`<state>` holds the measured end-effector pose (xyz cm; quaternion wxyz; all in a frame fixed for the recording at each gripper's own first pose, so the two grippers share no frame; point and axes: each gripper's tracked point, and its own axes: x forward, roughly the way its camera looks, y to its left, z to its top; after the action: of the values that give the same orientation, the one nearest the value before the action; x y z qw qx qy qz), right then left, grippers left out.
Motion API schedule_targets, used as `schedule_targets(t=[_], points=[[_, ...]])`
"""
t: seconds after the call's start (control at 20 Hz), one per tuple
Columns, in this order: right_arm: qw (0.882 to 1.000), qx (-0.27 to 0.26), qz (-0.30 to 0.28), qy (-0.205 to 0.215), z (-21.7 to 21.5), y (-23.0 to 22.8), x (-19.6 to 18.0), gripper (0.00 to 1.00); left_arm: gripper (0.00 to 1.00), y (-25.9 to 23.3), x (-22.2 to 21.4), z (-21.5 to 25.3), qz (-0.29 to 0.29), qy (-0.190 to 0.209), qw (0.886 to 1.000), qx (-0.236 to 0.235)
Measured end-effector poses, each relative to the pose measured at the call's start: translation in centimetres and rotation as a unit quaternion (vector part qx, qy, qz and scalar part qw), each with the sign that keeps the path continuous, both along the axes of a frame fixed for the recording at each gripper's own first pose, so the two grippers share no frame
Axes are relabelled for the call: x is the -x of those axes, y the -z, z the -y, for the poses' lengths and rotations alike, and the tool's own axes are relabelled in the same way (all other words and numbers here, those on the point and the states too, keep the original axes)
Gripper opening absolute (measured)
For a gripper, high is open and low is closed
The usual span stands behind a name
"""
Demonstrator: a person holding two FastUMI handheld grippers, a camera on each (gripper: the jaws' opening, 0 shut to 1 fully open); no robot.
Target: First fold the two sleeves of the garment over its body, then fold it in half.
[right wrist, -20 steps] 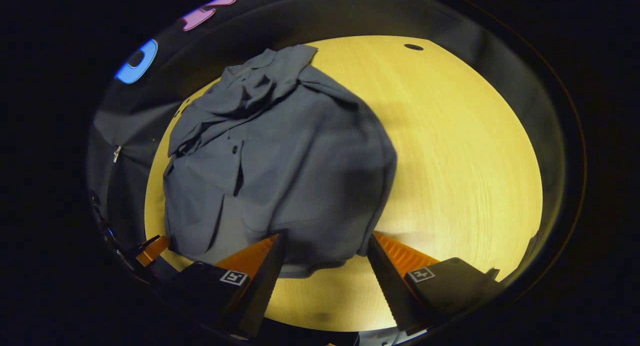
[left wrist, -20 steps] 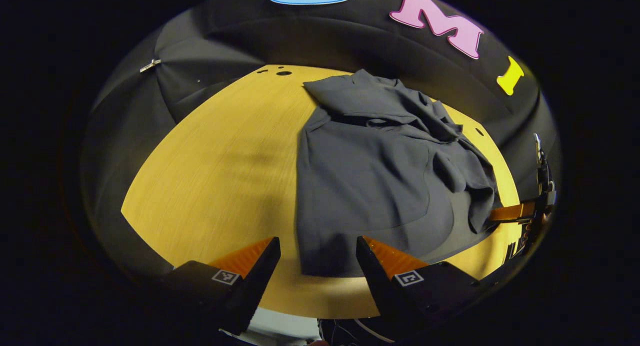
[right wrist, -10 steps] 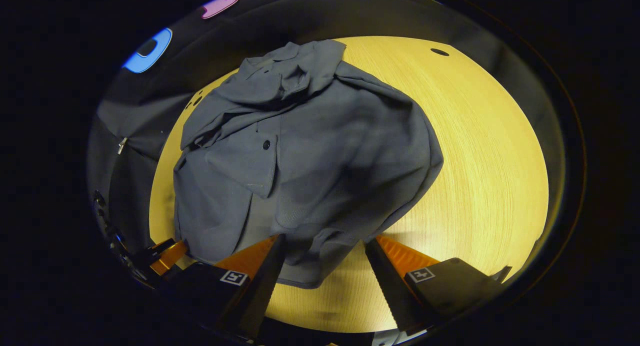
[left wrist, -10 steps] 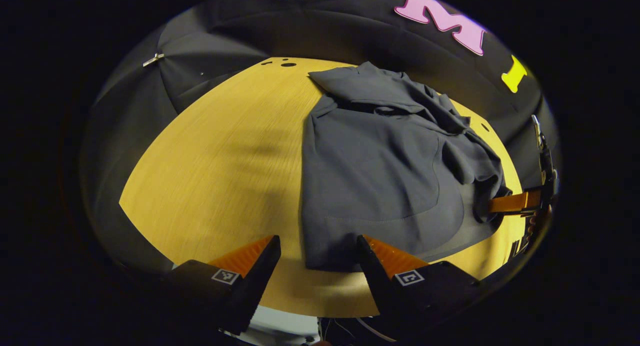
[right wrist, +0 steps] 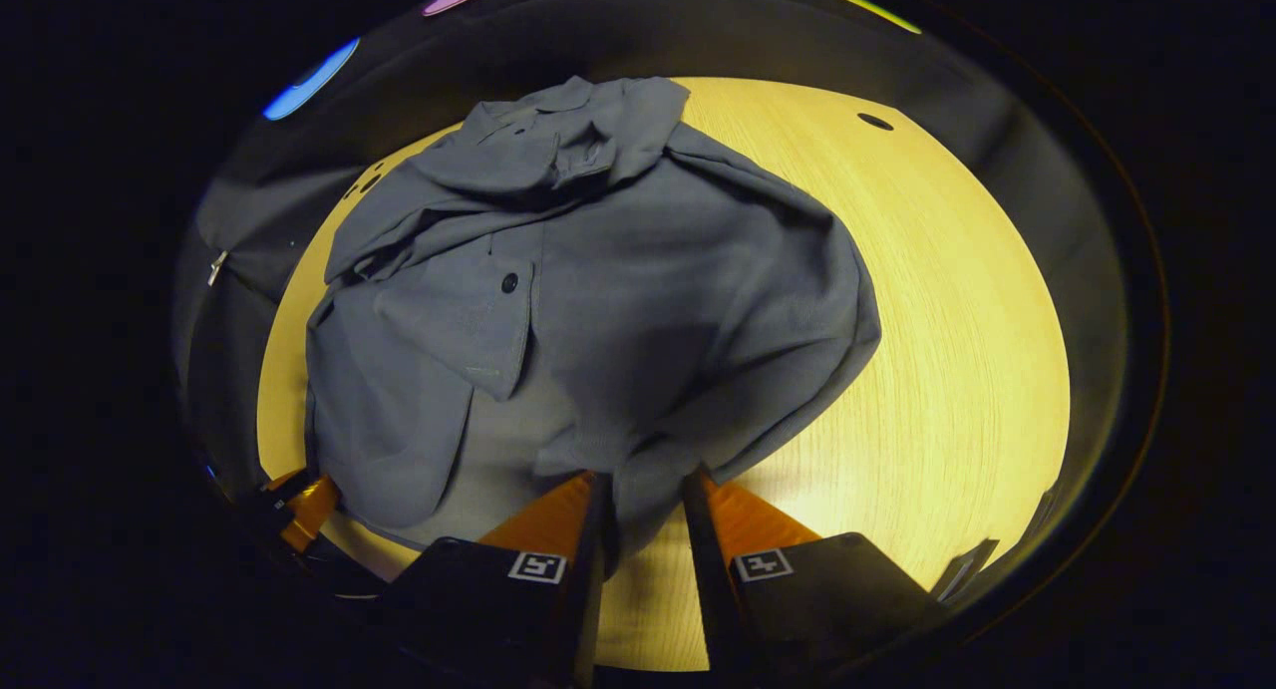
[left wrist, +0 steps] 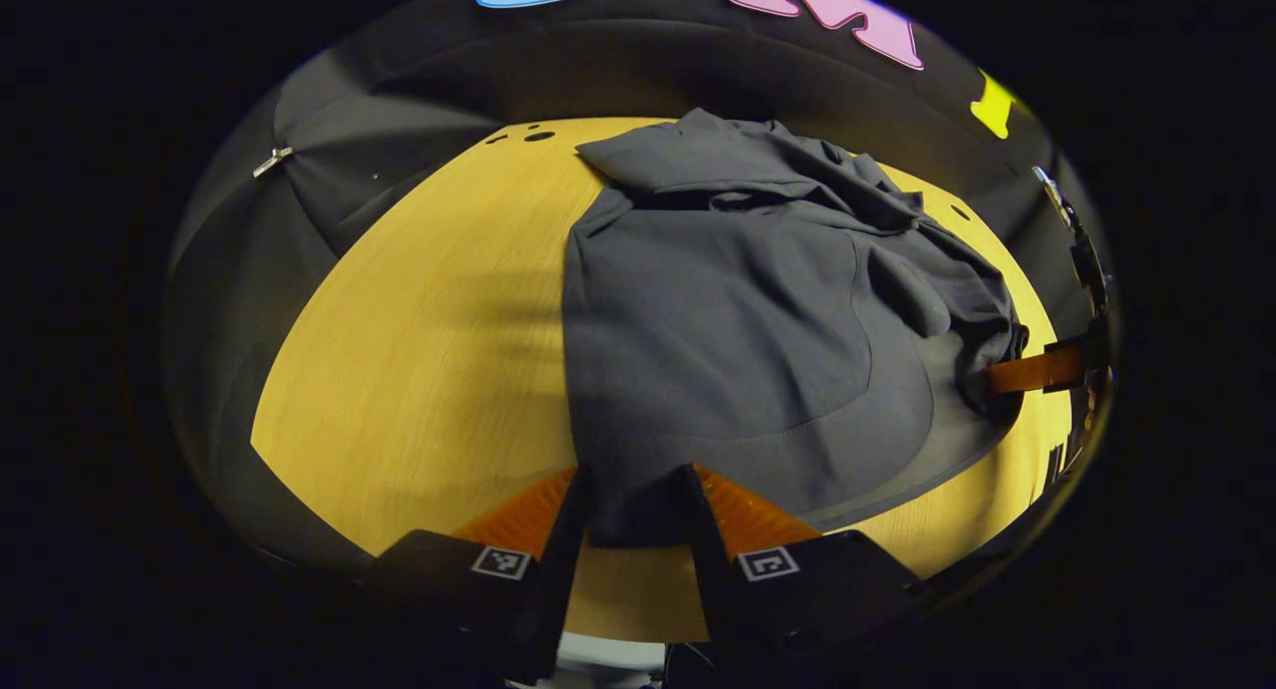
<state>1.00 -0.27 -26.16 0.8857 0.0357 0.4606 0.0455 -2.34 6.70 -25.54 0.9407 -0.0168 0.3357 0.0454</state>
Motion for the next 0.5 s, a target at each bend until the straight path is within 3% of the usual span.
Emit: schedule_targets(t=[0.1,0.15,0.2,0.25,0.3,0.5], points=[[1.0,-0.01,-0.003,-0.002,-0.2,0.1,-0.1,0.17,0.46,0.0,-0.5,0.7,0.005,0.01,1.0,-0.001],[1.0,-0.018,0.0,-0.009,-0.3,0.0,-0.2,0.17,0.37,-0.1,-0.7,1.0,0.009,0.014,1.0,-0.002],[0.999,-0.027,-0.002,-0.024,-0.7,0.1,0.0,0.08,0.2,-0.2,-1.0,1.0,0.009,0.012,1.0,-0.003],[0.999,-0.03,0.004,-0.036,-0.7,-0.1,-0.1,0.08,0.11,-0.2,-1.2,0.9,0.012,0.009,1.0,-0.003],[0.999,-0.029,0.006,-0.045,-0.6,-0.1,0.0,0.05,0.06,-0.3,-1.4,1.0,0.012,0.009,1.0,-0.001],[0.997,-0.053,0.044,-0.046,-1.2,-1.7,-0.6,0.06,0.05,-1.0,-1.4,0.8,0.011,0.008,1.0,0.014]])
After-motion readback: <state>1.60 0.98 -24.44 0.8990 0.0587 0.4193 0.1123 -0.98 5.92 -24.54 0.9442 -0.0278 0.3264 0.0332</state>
